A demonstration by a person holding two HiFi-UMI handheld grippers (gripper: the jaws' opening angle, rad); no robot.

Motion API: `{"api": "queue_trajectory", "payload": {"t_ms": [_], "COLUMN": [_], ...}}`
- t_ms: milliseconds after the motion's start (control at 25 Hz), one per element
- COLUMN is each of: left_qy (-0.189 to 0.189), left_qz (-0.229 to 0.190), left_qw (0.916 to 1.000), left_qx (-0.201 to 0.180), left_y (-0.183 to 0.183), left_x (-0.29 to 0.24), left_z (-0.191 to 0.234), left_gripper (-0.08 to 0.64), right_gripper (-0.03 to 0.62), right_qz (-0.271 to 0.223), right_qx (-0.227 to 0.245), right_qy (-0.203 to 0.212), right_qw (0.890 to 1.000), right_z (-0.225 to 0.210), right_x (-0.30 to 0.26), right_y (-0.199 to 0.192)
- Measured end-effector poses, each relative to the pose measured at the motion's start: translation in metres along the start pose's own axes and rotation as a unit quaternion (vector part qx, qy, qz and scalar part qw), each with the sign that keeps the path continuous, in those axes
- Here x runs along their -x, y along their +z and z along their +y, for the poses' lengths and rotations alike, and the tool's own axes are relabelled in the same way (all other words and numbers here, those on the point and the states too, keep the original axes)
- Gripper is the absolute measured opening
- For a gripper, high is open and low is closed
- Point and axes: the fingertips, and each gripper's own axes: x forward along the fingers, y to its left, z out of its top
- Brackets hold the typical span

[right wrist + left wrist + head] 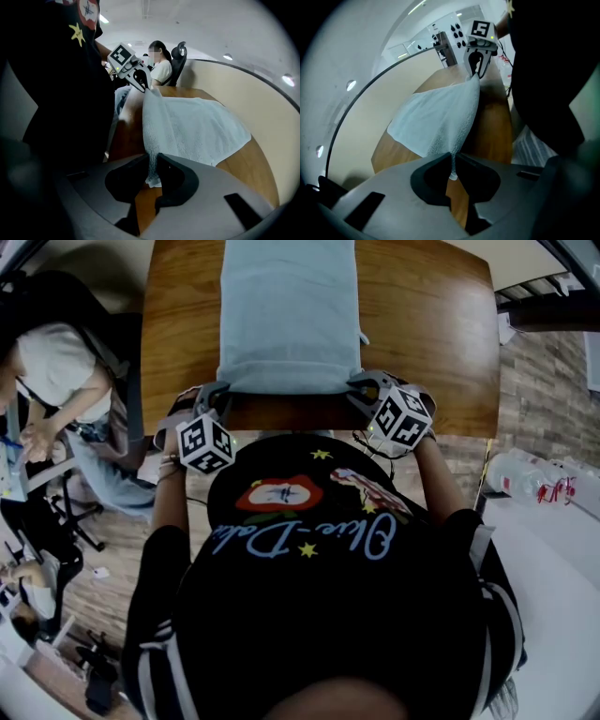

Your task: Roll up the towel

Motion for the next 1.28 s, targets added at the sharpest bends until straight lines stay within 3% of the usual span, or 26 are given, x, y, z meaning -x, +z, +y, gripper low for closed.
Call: {"api": "queue_trajectory", "payload": {"t_ms": [120,320,480,600,680,920,1120,1280], "left_qy": [-0.040,-0.119,-0.159,-0.156,-0.157,-0.121,-0.025,0.025], "left_qz": [0.002,0.008,0.006,0.009,0.012,0.020,0.048,0.047], "left_qw": [0.9991,0.9899,0.9826,0.9842,0.9837,0.9838,0.9930,0.9938], "left_qx": [0.015,0.076,0.096,0.083,0.087,0.131,0.105,0.098], "left_y": [-0.005,-0.013,-0.011,-0.007,-0.006,-0.008,-0.009,-0.006], "left_x": [0.017,0.042,0.043,0.034,0.024,-0.018,-0.039,-0.047], "left_z": [-0.026,-0.057,-0.043,-0.018,-0.003,0.034,0.048,0.050], "left_gripper": [0.028,0.028,0.028,0.028,0.028,0.029,0.073,0.100], "right_gripper": [0.048,0.048,0.048,0.048,0.048,0.049,0.068,0.089], "right_qz": [-0.030,-0.062,-0.088,-0.110,-0.107,-0.050,-0.006,0.006], "right_qx": [-0.052,-0.153,-0.204,-0.244,-0.249,-0.204,-0.153,-0.124], "right_qy": [0.043,0.118,0.122,0.102,0.079,0.000,-0.068,-0.103], "right_qw": [0.997,0.979,0.967,0.958,0.959,0.978,0.986,0.987], "right_z": [0.025,0.056,0.034,0.001,-0.016,-0.055,-0.068,-0.071], "right_x": [0.012,0.026,0.030,0.029,0.023,-0.003,-0.019,-0.025], "right_y": [0.003,0.007,0.012,0.017,0.018,0.011,0.003,0.000]}}
